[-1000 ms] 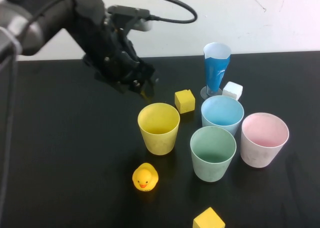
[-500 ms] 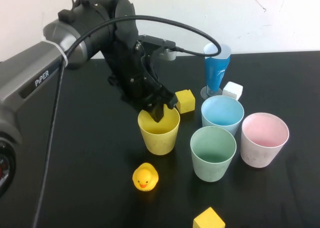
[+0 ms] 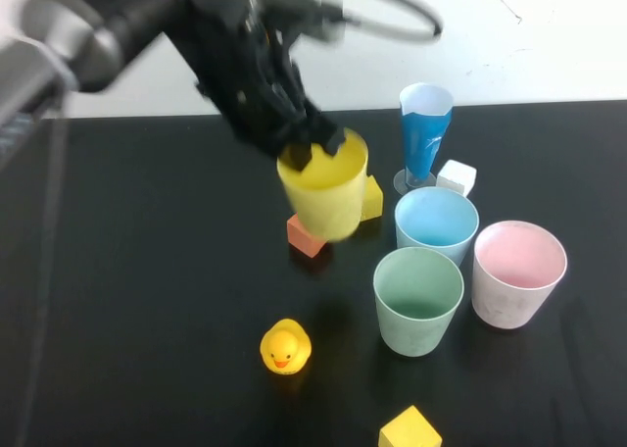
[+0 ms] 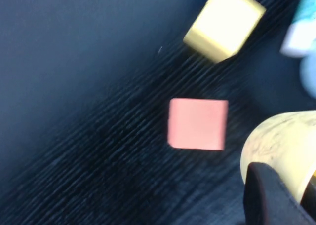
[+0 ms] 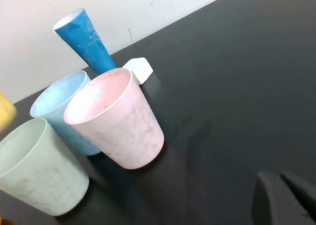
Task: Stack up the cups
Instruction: Pick up the yellow cup, then place the pink cup on the green cup
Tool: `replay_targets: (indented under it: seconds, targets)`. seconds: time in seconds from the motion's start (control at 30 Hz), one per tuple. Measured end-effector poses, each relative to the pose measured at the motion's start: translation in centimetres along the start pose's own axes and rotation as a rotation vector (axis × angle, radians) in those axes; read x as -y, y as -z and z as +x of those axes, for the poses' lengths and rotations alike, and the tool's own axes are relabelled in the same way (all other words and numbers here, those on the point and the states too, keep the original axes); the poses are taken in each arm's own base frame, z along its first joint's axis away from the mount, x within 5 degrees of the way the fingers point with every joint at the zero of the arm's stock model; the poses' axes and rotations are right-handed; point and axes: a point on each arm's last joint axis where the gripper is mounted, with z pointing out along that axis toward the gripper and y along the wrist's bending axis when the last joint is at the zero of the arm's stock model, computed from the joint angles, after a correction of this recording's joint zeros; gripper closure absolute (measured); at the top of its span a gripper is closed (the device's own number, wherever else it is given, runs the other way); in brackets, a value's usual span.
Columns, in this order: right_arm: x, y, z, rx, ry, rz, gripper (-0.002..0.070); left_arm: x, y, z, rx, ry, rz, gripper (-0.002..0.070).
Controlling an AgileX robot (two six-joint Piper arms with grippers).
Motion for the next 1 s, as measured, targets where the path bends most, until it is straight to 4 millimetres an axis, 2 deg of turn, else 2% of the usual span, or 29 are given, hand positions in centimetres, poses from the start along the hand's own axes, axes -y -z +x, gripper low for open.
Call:
replay_targets:
  seconds: [0.13,0.2,0.27,0.37,0.43,0.7,0.9,1.0]
  targets:
    - [0.0,0.0,0.0,0.000,0.002,0.000,0.0666,3.2,5.1,0.3,0.104,-0.065,0.016,0.0664]
    - [0.0,0.0,0.0,0.000,0.002,0.000,0.0666,5.4,6.4,0.5,0.131,-0.116,0.041,0.0664]
    - [0.0,0.0,0.0,0.000,0.002,0.000,0.0666,7.6,6.6,0.6,0.134,-0.166,0.065,0.0664]
    - [0.0,0.0,0.0,-0.002,0.004,0.000,0.0666,9.9,5.7,0.7,0.109,-0.225,0.074,0.0665]
    - [0.0,0.0,0.0,-0.002,0.004,0.000,0.0666,10.6,4.6,0.6,0.082,-0.234,0.064,0.0665]
    - [0.0,0.0,0.0,-0.002,0.004,0.000,0.0666,10.3,0.6,0.2,-0.005,-0.199,0.025,0.0666]
    - [0.0,0.0,0.0,-0.002,0.004,0.000,0.0666,10.2,-1.3,0.1,-0.045,-0.188,0.025,0.0666]
    - [0.0,0.0,0.0,-0.002,0.004,0.000,0.0666,10.2,-1.6,0.1,-0.051,-0.185,0.028,0.0663]
